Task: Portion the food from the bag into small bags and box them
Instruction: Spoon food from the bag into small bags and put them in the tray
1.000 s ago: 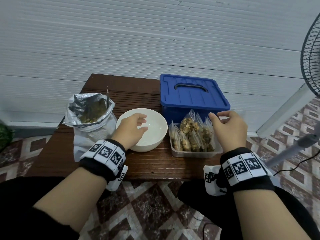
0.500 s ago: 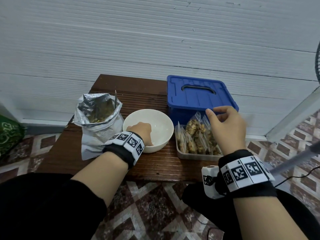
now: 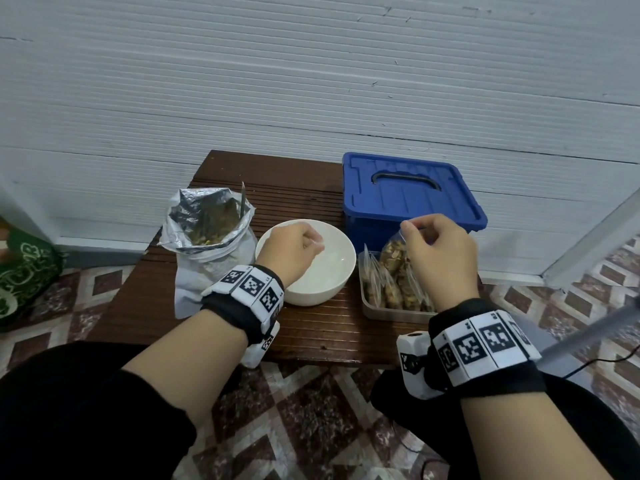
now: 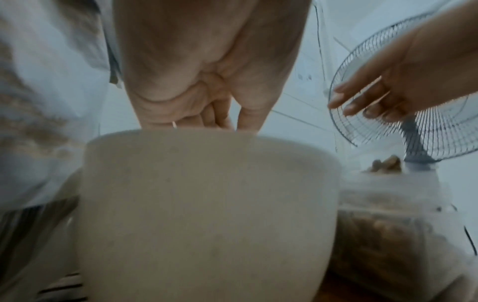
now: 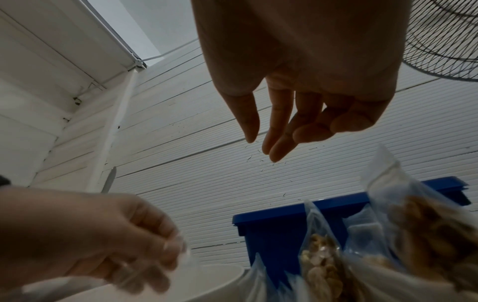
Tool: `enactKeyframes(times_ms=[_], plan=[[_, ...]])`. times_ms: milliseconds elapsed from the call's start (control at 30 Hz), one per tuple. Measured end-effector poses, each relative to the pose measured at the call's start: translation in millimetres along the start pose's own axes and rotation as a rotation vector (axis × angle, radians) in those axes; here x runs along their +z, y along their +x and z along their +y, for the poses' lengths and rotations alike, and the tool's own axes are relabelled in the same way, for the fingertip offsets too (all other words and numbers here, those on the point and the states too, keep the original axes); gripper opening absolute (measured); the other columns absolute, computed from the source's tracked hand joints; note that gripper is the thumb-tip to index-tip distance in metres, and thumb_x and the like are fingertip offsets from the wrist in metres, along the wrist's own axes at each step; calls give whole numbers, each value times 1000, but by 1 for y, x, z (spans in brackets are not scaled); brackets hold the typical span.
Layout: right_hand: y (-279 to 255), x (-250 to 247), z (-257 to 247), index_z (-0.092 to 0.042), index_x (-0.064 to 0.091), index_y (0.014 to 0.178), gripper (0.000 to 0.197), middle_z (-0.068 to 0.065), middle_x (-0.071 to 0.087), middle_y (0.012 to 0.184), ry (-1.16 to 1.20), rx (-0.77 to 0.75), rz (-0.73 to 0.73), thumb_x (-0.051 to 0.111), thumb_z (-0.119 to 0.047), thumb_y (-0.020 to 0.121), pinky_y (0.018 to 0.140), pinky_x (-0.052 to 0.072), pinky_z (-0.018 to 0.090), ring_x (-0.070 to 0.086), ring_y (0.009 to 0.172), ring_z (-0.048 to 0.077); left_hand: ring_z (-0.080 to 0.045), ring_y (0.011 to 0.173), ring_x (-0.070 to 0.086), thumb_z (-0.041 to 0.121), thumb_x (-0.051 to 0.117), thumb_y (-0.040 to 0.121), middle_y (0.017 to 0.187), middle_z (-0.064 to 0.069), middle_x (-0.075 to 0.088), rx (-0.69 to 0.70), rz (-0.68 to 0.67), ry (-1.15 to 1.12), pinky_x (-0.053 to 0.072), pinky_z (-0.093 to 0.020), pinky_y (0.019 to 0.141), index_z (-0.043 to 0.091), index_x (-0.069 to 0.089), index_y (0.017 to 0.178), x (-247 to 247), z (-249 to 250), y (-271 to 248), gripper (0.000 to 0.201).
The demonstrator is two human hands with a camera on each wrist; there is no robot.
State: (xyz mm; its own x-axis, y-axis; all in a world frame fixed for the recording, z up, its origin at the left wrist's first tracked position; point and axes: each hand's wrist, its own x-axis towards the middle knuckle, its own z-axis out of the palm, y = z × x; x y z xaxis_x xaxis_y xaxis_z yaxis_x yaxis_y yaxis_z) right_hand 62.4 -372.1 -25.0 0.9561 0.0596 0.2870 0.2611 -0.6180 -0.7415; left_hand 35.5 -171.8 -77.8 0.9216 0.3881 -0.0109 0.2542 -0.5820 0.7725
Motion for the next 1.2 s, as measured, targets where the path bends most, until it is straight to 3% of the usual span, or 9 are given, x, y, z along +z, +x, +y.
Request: enactKeyframes(times_ms=[200, 267, 433, 633, 767, 900, 1033, 1100, 1200], plan=[[-9, 15, -12, -19, 63, 116, 26, -8, 63, 96, -43, -64, -210, 59, -23, 91, 83, 42, 23, 56, 89, 9, -2, 71, 68, 17, 71, 86, 83, 0, 72, 132, -74, -406, 46, -10, 66, 20, 67, 93, -14, 16, -16, 9], [-10, 18, -15, -22, 59, 123, 32, -9, 62, 106, -34, -76, -291, 61, -27, 91, 81, 39, 20, 54, 92, 6, -1, 67, 67, 14, 71, 86, 82, -1, 72, 167, -108, -471, 45, -8, 62, 13, 68, 98, -18, 21, -22, 13], [-9, 19, -14, -21, 69, 91, 9, -4, 68, 88, 89, -20, -430, 61, -24, 91, 76, 45, 24, 60, 86, 10, -2, 67, 66, 11, 70, 86, 80, 2, 70, 231, -93, -523, 49, -11, 66, 18, 68, 99, -23, 25, -29, 14], [-7, 21, -10, -13, 66, 89, 12, 4, 67, 85, 170, 39, -435, 57, -18, 93, 78, 49, 31, 61, 82, 17, -5, 84, 68, 12, 80, 74, 97, 5, 71, 171, -201, -577, 51, -12, 76, 21, 66, 113, -37, 29, -33, 43], [-6, 21, -10, -14, 62, 86, 13, -2, 61, 74, 278, 69, -433, 53, -14, 95, 67, 47, 18, 56, 67, 6, -12, 88, 70, 5, 81, 64, 107, 4, 71, 182, -376, -645, 52, -18, 80, 22, 61, 120, -47, 33, -38, 62], [-9, 18, -15, -16, 60, 84, 18, 1, 58, 73, 358, 36, -522, 49, -12, 97, 54, 41, 6, 52, 54, -6, -13, 87, 70, -1, 78, 69, 109, 8, 70, 202, -409, -658, 51, -17, 80, 24, 60, 123, -53, 35, -40, 62], [-12, 17, -17, -16, 61, 87, 17, -1, 57, 73, 378, 21, -569, 48, -15, 98, 52, 39, 5, 50, 55, -8, -7, 83, 67, 8, 80, 67, 111, 9, 67, 221, -385, -628, 52, -18, 82, 27, 60, 122, -53, 36, -41, 62], [-13, 18, -18, -19, 61, 86, 17, -4, 58, 73, 361, 16, -566, 49, -18, 97, 54, 40, 5, 50, 57, -8, -5, 85, 64, 19, 86, 61, 114, 9, 65, 249, -365, -591, 54, -27, 89, 26, 62, 123, -51, 35, -40, 67], [-13, 22, -18, -19, 66, 90, 15, -2, 63, 81, 333, 40, -552, 52, -23, 96, 66, 43, 13, 55, 71, -1, -5, 98, 61, 38, 88, 53, 114, 10, 64, 284, -340, -526, 52, -32, 91, 31, 65, 118, -47, 33, -39, 69]])
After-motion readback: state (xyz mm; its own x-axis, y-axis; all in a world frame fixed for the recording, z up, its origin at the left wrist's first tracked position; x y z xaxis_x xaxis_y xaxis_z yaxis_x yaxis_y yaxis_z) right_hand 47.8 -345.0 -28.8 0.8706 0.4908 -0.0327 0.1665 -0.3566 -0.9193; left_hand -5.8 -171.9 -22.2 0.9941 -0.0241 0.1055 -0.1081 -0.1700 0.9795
